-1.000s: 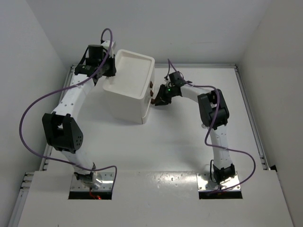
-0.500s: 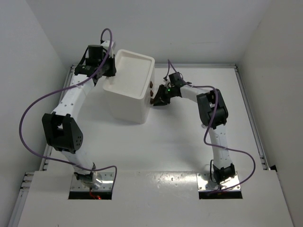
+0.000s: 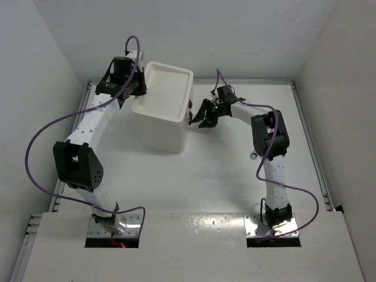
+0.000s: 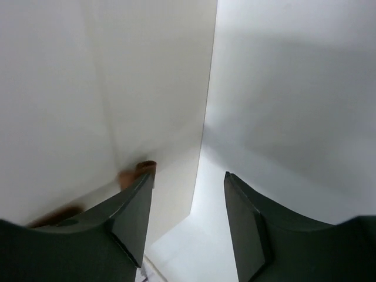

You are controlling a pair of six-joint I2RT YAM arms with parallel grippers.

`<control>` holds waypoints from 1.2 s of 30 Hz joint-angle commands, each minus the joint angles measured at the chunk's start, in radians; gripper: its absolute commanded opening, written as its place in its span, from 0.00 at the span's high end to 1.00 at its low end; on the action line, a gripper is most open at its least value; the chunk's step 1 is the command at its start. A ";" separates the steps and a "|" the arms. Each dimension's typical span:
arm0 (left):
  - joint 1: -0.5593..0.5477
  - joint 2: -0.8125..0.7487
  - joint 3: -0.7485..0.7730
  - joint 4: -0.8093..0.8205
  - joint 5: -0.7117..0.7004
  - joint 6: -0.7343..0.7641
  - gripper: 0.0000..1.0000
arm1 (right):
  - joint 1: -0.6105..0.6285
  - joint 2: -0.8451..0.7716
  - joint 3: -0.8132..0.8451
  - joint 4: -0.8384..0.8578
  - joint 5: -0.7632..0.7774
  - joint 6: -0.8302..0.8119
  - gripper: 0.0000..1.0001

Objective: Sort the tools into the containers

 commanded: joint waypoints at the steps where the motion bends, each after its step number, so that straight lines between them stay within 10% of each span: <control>1: -0.088 0.042 -0.045 -0.085 0.166 -0.218 1.00 | -0.036 -0.180 0.001 0.016 0.071 -0.064 0.46; 13: -0.172 0.074 -0.015 -0.048 0.163 -0.267 1.00 | -0.119 -0.553 -0.218 0.022 0.666 -0.379 0.45; 15: -0.198 0.074 -0.015 -0.048 0.137 -0.322 1.00 | -0.145 -0.564 -0.218 -0.027 0.729 -0.361 0.31; 30: -0.296 0.131 0.024 -0.022 -0.029 -0.553 1.00 | -0.252 -0.648 -0.355 -0.113 0.670 -0.315 0.32; 36: -0.296 0.141 0.074 0.009 -0.013 -0.496 0.54 | -0.272 -0.648 -0.375 -0.104 0.634 -0.324 0.30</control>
